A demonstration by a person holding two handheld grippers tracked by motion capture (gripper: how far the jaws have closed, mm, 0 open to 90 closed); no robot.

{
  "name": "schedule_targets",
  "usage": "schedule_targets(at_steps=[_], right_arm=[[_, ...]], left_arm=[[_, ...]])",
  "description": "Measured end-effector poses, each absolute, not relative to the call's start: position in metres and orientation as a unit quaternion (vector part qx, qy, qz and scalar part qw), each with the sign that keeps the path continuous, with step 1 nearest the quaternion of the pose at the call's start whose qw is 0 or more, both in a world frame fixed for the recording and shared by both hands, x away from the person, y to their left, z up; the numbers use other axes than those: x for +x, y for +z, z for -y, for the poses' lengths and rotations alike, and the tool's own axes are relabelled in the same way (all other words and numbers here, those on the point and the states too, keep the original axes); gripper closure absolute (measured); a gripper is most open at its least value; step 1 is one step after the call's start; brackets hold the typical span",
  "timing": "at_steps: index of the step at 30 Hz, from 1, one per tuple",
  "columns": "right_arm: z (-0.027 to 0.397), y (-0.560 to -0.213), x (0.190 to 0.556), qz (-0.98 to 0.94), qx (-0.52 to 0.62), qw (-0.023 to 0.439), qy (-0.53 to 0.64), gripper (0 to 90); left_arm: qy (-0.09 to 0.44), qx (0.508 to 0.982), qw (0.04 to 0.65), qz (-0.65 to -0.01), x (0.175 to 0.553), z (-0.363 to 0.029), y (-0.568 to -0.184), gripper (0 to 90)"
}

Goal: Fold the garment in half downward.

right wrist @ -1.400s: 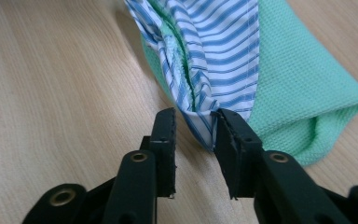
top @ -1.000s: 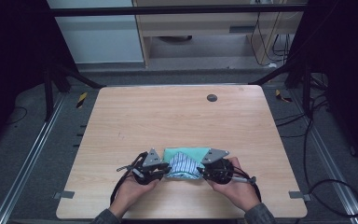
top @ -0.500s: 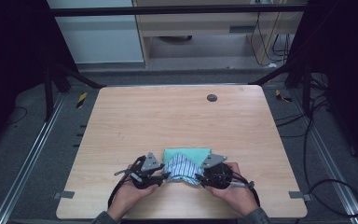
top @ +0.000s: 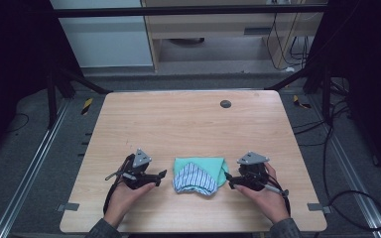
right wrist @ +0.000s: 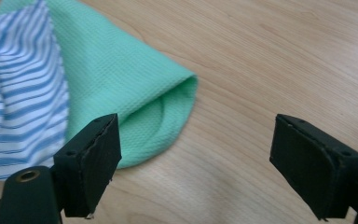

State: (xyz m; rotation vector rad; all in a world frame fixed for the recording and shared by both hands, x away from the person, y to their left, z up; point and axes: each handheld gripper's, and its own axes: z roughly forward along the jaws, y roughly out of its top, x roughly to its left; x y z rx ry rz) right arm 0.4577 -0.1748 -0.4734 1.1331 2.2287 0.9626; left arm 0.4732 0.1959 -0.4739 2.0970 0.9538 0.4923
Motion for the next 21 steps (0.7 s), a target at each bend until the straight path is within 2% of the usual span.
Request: schedule_targets(at_steps=[8, 15, 21], right_arm=[[0.190, -0.484, 0.476, -0.798, 0.445, 0.220, 0.341, 8.6], [0.203, -0.490, 0.497, -0.772, 0.489, 0.214, 0.346, 8.1], [0.211, -0.490, 0.511, -0.747, 0.517, 0.231, 0.347, 8.8]], left_arm=[[0.193, 0.824, 0.359, -0.393, 0.494, -0.210, -0.483, 13.7], [0.200, 0.816, 0.356, -0.410, 0.517, -0.220, -0.485, 10.6], [0.205, 0.803, 0.352, -0.434, 0.529, -0.229, -0.493, 10.0]])
